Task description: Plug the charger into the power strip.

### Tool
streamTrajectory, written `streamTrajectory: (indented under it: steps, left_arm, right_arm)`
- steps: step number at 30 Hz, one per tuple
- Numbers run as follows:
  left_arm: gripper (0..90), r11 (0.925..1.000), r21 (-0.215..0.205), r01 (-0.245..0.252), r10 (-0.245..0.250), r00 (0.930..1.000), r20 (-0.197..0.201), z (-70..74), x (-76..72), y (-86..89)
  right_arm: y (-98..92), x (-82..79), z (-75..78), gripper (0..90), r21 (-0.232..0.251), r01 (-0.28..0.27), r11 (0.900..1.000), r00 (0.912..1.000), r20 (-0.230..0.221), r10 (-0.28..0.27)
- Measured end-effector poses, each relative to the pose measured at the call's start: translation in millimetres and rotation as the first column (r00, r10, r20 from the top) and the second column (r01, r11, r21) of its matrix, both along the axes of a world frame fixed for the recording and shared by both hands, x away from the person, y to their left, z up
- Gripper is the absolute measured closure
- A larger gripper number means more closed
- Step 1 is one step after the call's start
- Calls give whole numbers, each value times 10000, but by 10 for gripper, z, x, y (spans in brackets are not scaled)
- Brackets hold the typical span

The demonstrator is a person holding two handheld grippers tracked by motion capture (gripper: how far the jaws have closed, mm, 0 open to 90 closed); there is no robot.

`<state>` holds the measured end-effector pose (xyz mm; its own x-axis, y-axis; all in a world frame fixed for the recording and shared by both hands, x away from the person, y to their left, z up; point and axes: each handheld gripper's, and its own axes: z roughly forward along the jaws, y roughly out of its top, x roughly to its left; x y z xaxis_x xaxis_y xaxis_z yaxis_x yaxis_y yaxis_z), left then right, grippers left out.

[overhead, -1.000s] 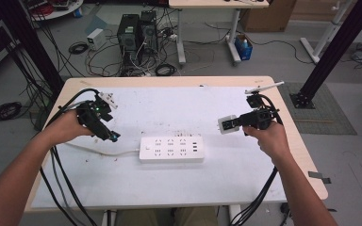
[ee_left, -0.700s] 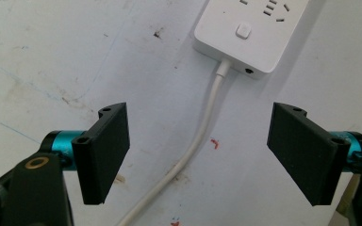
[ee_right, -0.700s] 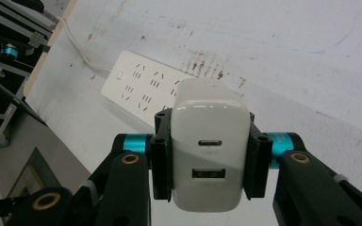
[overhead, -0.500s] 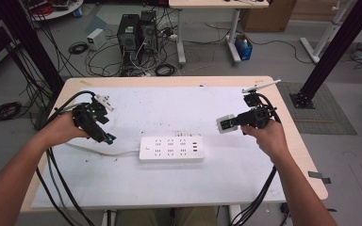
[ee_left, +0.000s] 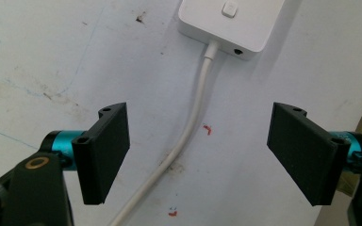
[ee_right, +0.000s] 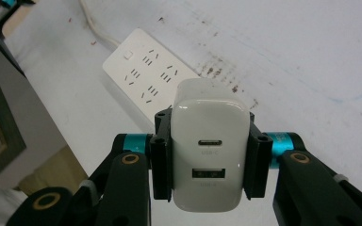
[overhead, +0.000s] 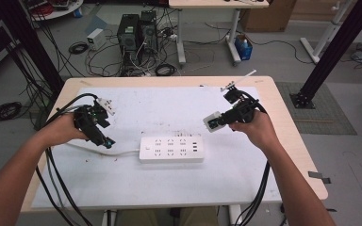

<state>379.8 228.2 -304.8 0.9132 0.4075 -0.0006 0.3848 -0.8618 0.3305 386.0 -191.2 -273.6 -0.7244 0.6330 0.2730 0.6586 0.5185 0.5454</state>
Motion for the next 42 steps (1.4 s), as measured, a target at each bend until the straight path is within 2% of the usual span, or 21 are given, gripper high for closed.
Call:
streamTrajectory:
  steps: [5,9,10,12,14,15,18,19,21,22,24,25,27,28,30,31,33,35,37,38,42]
  left_arm:
    - [218,9999,148,71,-69,9999,-139,-39,8,-47]
    - [218,9994,287,186,-181,9997,-148,-55,22,-64]
    - [218,9993,320,201,-196,9997,-145,-58,26,-62]
    - [218,9989,409,207,-201,9997,-157,-74,30,-64]
    - [218,9991,391,138,-133,9998,-112,-86,23,-71]
    - [218,9984,501,268,-264,9996,-68,-88,28,-73]
    - [218,9982,493,351,-349,9994,-53,-108,32,-80]
    - [218,9977,518,428,-425,9991,-54,-114,40,-80]
    - [218,9974,562,443,-440,9990,-68,-134,48,-84]
    - [218,9970,610,469,-464,9989,-110,-141,55,-84]
    - [218,9970,610,474,-468,9988,-108,-153,68,-79]
    - [218,9982,480,351,-346,9993,-118,-162,66,-77]
    - [218,9987,408,298,-293,9995,-126,-174,70,-53]
    - [218,9987,408,298,-293,9995,-126,-174,70,-53]
    - [218,9976,527,459,-452,9989,-133,-184,73,-33]
    - [218,9986,417,322,-316,9994,-151,-201,59,-28]
    - [218,9981,488,378,-371,9992,-156,-211,62,-8]
    - [218,9990,364,262,-256,9995,-171,-224,52,2]
    - [218,9990,347,272,-266,9995,-171,-231,51,9]
    - [218,9989,356,305,-299,9994,-161,-232,54,9]
    - [218,9990,315,312,-306,9993,-202,-246,63,-10]
  right_arm:
    - [241,87,9,622,-644,-1098,9919,9927,435,1127]
    - [514,161,-85,622,-1635,-2374,9576,9661,637,2504]
    - [514,161,-85,622,-1635,-2374,9576,9661,637,2504]
    - [697,182,-182,622,-2354,-2983,9250,9459,564,3194]
    - [755,192,-219,622,-2551,-3145,9143,9402,492,3371]
    - [862,219,-306,622,-3072,-3445,8871,9270,382,3732]
    - [995,241,-439,623,-3773,-3887,8406,9049,155,4254]
    - [995,241,-439,623,-3773,-3887,8406,9049,155,4254]
    - [1099,247,-525,623,-4089,-4240,8081,8848,34,4660]
    - [1099,247,-525,623,-4089,-4240,8081,8848,34,4660]
    - [1196,238,-580,623,-4330,-4617,7742,8641,-223,5029]
    - [1196,238,-580,623,-4330,-4617,7742,8641,-223,5029]
    - [1282,244,-637,623,-4791,-4938,7257,8381,-399,5440]
    - [1282,244,-637,623,-4791,-4938,7257,8381,-399,5440]
    - [1350,254,-693,623,-5010,-5180,6933,8190,-567,5710]
    - [1350,254,-693,623,-5010,-5180,6933,8190,-567,5710]
    - [1407,253,-761,623,-5409,-5389,6458,7953,-740,6017]
    - [1414,253,-751,624,-5382,-5403,6468,7949,-745,6021]
    - [1417,270,-741,624,-5413,-5477,6380,7875,-759,6117]
    - [1417,271,-744,624,-5552,-5528,6214,7813,-859,6183]
    - [1420,273,-758,624,-5595,-5619,6093,7717,-895,6296]
